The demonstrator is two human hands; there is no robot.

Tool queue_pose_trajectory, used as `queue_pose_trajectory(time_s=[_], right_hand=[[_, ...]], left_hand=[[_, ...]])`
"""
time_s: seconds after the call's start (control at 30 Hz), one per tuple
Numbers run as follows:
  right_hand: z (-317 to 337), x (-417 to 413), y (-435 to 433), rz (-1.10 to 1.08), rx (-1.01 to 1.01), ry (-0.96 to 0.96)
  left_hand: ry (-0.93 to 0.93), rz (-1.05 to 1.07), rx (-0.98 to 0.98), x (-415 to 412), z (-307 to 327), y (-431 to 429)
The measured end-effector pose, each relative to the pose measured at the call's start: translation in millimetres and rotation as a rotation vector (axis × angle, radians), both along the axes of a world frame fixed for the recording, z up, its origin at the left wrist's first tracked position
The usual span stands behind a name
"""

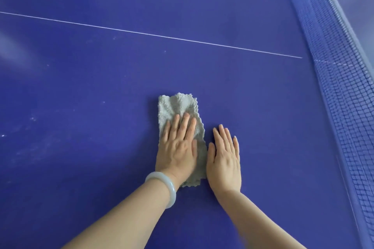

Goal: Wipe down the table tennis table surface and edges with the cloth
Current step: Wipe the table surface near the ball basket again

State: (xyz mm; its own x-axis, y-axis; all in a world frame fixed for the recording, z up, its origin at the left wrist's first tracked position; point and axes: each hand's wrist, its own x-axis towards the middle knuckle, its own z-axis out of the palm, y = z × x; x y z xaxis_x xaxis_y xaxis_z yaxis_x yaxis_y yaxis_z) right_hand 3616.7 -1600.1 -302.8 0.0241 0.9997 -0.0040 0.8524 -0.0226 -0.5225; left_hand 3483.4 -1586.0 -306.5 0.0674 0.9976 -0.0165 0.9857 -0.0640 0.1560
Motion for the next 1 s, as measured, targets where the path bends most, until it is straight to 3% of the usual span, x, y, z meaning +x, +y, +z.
queue_pose_trajectory(time_s=[0.17, 0.3, 0.4, 0.57, 0.63, 0.73, 0.87, 0.93, 1.0], right_hand=[[6.9, 1.2, -0.6, -0.077, -0.026, 0.145], [11.0, -0.4, -2.4, -0.041, -0.023, 0.093], [9.2, -2.5, -1.9, -0.055, -0.022, 0.061], [0.6, -8.5, 0.0, -0.021, 0.002, -0.188], [-0.5, -9.3, -0.8, -0.024, -0.005, -0.225], [0.3, -9.0, 0.0, -0.021, -0.008, -0.238], [3.5, -7.5, -2.2, -0.017, -0.018, -0.266], [4.2, -6.9, -2.0, -0.021, -0.023, -0.271], [4.3, -8.6, -1.0, -0.026, -0.030, -0.269]], left_hand=[[-0.054, -0.432, -0.024, 9.6, 1.2, -110.4], [0.050, -0.671, -0.007, -43.6, 9.4, -84.5], [0.098, -0.512, -0.008, -84.1, 8.4, -50.2], [0.017, 0.104, 0.014, -87.3, 6.7, -39.4], [-0.013, 0.086, 0.029, -56.1, 5.4, -65.5], [-0.023, -0.213, 0.016, -25.3, 2.3, -111.6], [0.004, -0.523, 0.031, -62.1, 4.6, -120.5], [0.040, -0.467, 0.064, -107.5, 4.4, -102.8], [0.076, -0.207, 0.067, -155.8, 4.0, -85.1]])
